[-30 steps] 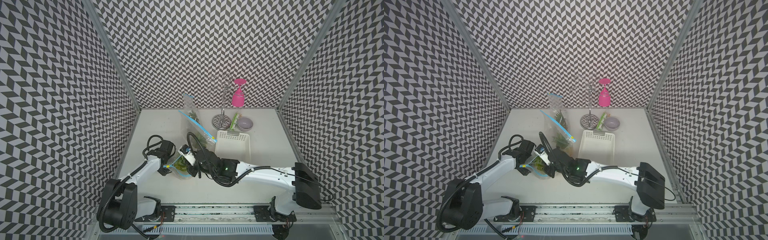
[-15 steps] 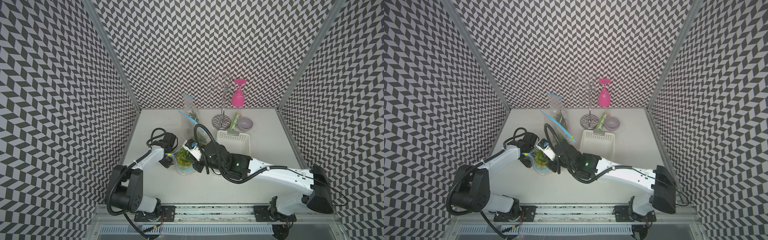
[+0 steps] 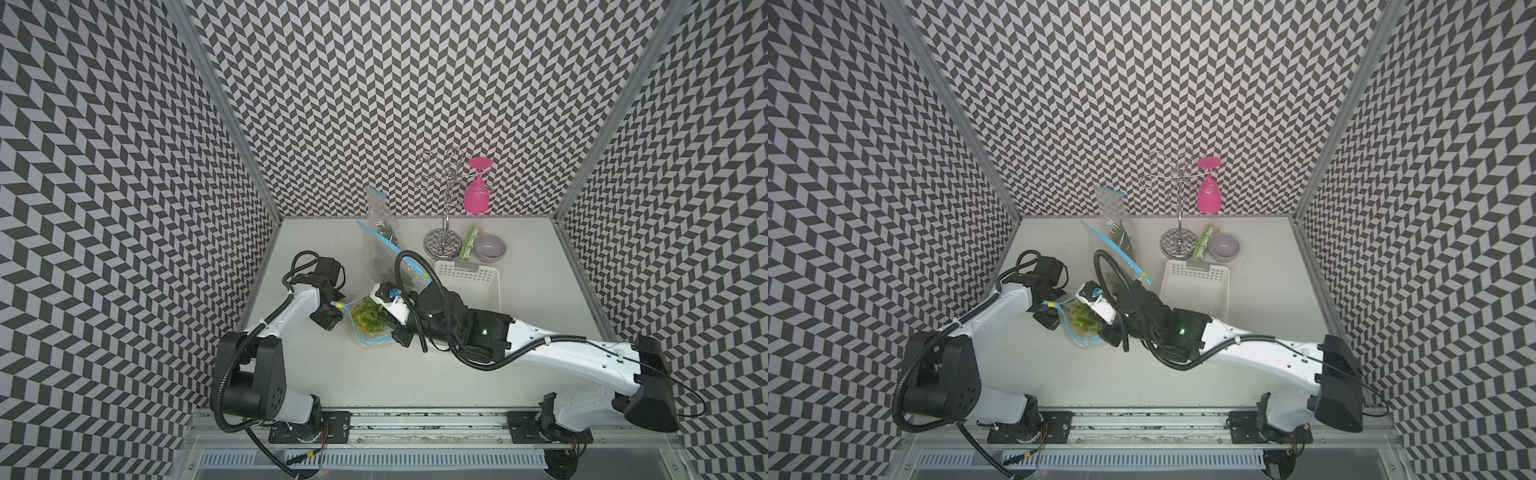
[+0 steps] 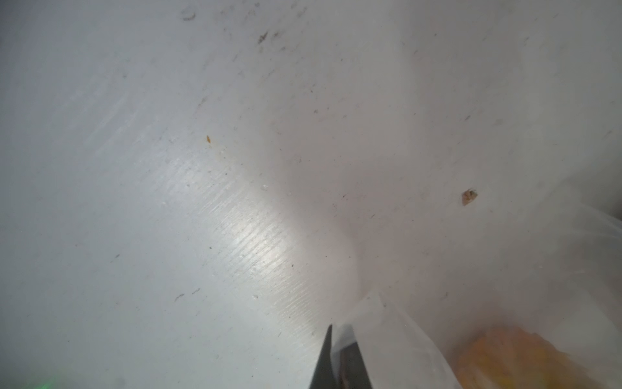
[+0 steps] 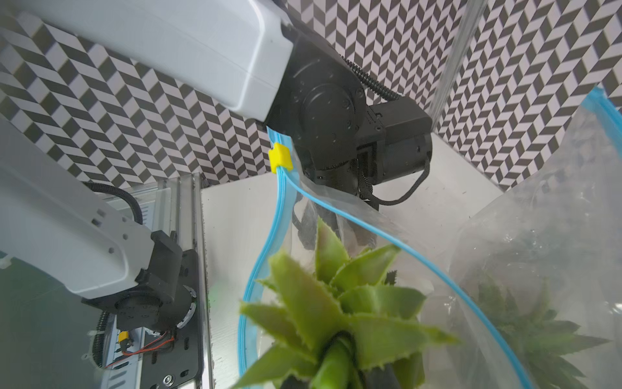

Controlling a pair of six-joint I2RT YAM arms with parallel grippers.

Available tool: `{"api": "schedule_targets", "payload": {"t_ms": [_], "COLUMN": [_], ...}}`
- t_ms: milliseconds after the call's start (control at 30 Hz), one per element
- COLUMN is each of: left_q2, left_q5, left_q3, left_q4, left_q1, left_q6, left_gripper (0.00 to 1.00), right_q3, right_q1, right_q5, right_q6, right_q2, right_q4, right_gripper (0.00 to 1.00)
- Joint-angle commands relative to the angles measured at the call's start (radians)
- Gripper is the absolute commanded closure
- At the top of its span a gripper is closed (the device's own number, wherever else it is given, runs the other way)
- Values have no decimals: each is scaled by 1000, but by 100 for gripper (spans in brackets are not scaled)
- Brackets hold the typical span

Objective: Open the zip-top bag and take out the pineapple
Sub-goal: Pick up the pineapple from the zipper food storage bag.

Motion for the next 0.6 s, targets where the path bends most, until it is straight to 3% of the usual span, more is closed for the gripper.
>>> {"api": "schedule_targets", "payload": {"t_ms": [0, 200, 333, 567], "left_q2": [-41, -23, 6, 34], "left_q5": [-6, 9, 8, -33], "left_q3": [47, 75, 85, 149], "left_q4": [1, -14, -6, -17], "left_q1": [31, 36, 71, 115], "left_q6": [-41, -71, -70, -45], "left_gripper": [100, 100, 100, 100], "right_q3": [-43, -47, 4, -6], "right_q1": [22, 27, 27, 6], "right_q5": [17, -47, -134, -156], "right_q6": [-138, -261, -253, -154], "right_q2": [-114, -125, -136, -190], "right_q4": [312, 453, 426, 435], "right_gripper": [100, 100, 100, 100]}}
